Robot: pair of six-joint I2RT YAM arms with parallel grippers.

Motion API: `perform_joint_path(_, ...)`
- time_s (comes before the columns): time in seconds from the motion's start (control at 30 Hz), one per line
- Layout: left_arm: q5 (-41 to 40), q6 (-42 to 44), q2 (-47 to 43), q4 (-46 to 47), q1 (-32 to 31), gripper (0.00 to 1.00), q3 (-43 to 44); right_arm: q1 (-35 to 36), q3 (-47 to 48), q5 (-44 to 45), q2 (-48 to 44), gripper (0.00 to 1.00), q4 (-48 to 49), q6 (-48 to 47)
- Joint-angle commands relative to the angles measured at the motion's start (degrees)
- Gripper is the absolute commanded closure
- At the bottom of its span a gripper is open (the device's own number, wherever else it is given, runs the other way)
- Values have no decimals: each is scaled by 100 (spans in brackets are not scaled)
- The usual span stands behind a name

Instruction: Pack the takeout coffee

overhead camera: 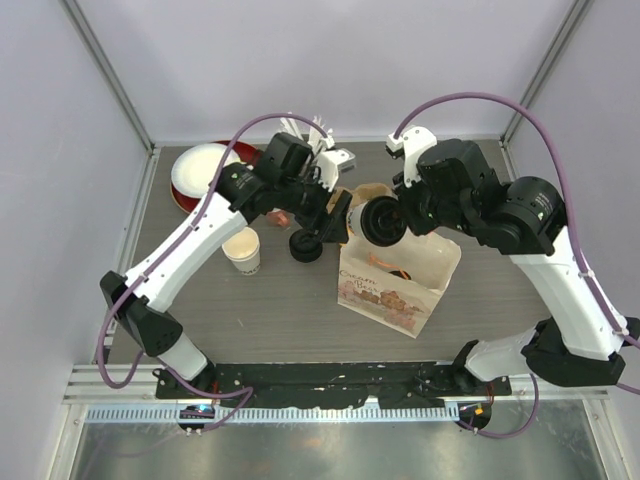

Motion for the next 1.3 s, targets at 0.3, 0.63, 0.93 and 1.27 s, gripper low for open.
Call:
perform_joint_path(0.3, 168, -454, 451, 185, -256, 48, 424, -92, -374, -225, -661, 99, -755, 122)
perform_joint_path(0.63, 256, -507, 557, 167, -299, 73, 618, -92, -602, -208, -591, 99, -711, 245)
perform_joint_path(0.93, 133, -463, 486, 246, -308, 95, 451, -101, -840, -234, -415, 99, -640, 289)
perform_joint_path(1.27, 230, -489, 495, 317, -361, 100, 398, -171, -1200, -454, 191, 99, -491, 26)
